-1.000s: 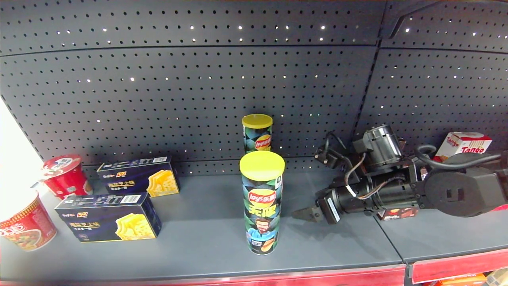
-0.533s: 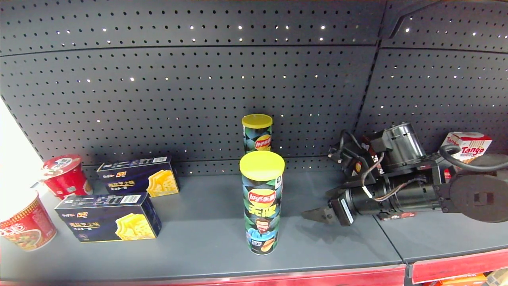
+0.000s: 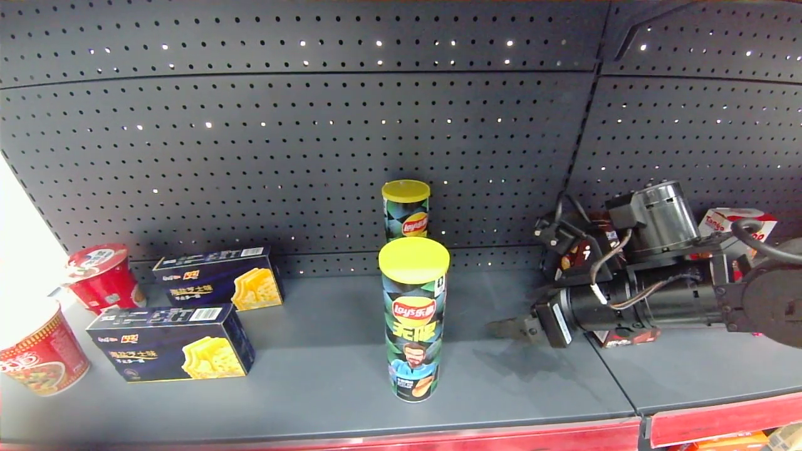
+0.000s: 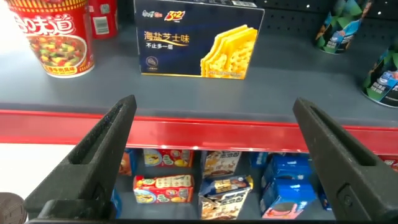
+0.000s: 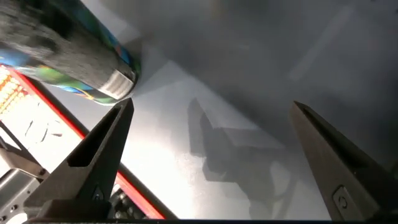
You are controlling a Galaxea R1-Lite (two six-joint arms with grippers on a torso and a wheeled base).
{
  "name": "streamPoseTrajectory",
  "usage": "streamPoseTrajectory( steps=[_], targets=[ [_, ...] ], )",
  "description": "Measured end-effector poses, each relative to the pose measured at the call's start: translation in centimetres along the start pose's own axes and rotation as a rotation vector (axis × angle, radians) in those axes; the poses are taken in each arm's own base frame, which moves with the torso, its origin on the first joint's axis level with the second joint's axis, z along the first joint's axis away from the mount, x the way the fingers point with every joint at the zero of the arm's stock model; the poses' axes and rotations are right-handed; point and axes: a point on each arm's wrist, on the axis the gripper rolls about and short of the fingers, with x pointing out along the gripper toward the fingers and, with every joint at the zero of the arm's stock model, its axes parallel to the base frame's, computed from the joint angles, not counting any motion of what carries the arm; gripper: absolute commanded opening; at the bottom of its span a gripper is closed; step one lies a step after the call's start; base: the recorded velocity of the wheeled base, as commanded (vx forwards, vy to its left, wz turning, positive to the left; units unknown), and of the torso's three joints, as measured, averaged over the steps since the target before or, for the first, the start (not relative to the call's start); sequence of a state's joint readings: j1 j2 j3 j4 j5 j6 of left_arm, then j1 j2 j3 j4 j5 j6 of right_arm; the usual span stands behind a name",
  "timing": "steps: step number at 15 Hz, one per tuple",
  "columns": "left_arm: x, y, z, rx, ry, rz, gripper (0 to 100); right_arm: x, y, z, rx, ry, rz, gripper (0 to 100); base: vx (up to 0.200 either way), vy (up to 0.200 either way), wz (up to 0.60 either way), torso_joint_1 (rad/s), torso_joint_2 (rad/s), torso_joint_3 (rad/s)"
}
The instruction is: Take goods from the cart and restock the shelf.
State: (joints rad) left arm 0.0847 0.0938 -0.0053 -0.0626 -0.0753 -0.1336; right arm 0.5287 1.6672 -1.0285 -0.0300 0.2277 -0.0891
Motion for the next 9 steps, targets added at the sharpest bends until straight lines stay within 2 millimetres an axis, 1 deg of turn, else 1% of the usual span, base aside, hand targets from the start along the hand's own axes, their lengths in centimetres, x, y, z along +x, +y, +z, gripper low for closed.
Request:
streamPoseTrajectory(
  steps=[2,5,7,9],
  targets=[
    [0.0,0.0,0.0,-0.006,0.003,-0.021,100,-1.4,0.2,0.6,-0.01,-0.041,-0.021,100,0.0,0.0,0.0,0.0,0.0,0.0],
    [0.0,-0.1,-0.1,-0.016,0.028,-0.042,100,-4.6,0.7,1.3,-0.023,-0.124,-0.056,100,0.0,0.0,0.0,0.0,0.0,0.0],
    [-0.1,-0.1,0.0,-0.006,0.029,-0.046,100,-7.5,1.2,1.7,-0.035,-0.199,-0.083,100,0.0,0.0,0.0,0.0,0.0,0.0],
    [-0.1,-0.1,0.1,0.0,0.027,-0.046,100,-10.6,1.6,1.5,-0.038,-0.26,-0.134,100,0.0,0.0,0.0,0.0,0.0,0.0]
  ],
)
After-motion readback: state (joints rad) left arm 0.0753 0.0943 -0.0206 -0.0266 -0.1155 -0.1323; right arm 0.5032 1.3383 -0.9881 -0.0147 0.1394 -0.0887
